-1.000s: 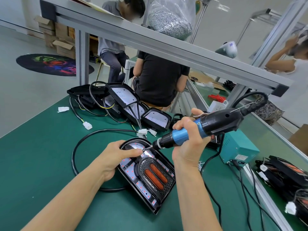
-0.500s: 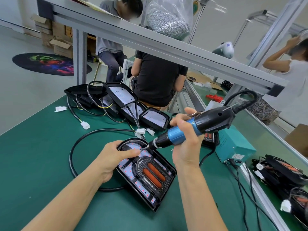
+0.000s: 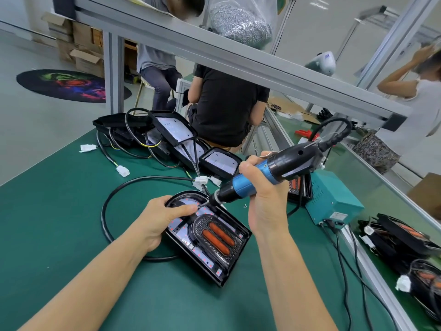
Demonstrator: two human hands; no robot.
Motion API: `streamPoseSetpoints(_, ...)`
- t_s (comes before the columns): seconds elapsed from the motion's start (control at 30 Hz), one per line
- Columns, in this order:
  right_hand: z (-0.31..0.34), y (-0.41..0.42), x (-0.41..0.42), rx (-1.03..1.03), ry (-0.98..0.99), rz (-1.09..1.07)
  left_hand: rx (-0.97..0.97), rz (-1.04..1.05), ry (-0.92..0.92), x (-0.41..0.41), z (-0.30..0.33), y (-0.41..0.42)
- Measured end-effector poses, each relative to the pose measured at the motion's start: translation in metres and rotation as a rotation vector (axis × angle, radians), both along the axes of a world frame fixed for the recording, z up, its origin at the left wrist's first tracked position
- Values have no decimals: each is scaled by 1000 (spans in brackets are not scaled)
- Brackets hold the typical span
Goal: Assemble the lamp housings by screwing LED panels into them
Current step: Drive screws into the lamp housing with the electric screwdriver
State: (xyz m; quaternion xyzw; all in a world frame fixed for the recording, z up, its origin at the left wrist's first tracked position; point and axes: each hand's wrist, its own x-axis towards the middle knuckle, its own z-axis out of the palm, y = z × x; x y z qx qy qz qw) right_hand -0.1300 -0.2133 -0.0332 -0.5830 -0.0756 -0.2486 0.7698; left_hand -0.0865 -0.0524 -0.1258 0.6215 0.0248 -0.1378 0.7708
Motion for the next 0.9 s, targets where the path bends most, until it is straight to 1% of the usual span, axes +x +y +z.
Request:
streamPoseSetpoints(0.2, -5, 4, 0, 37, 4, -14, -25, 6, 19, -2, -5, 3)
streamPoseSetpoints(0.37, -5, 6, 1, 22, -8, -14, -35, -3, 12, -2, -6, 3)
streamPoseSetpoints(0.53, -4, 11, 3, 40, -39, -68, -40, -13, -2, -4, -4, 4)
streamPoseSetpoints(0.9, -11, 4, 5, -55, -58, -37, -29, -17, -10, -2, -8, 4)
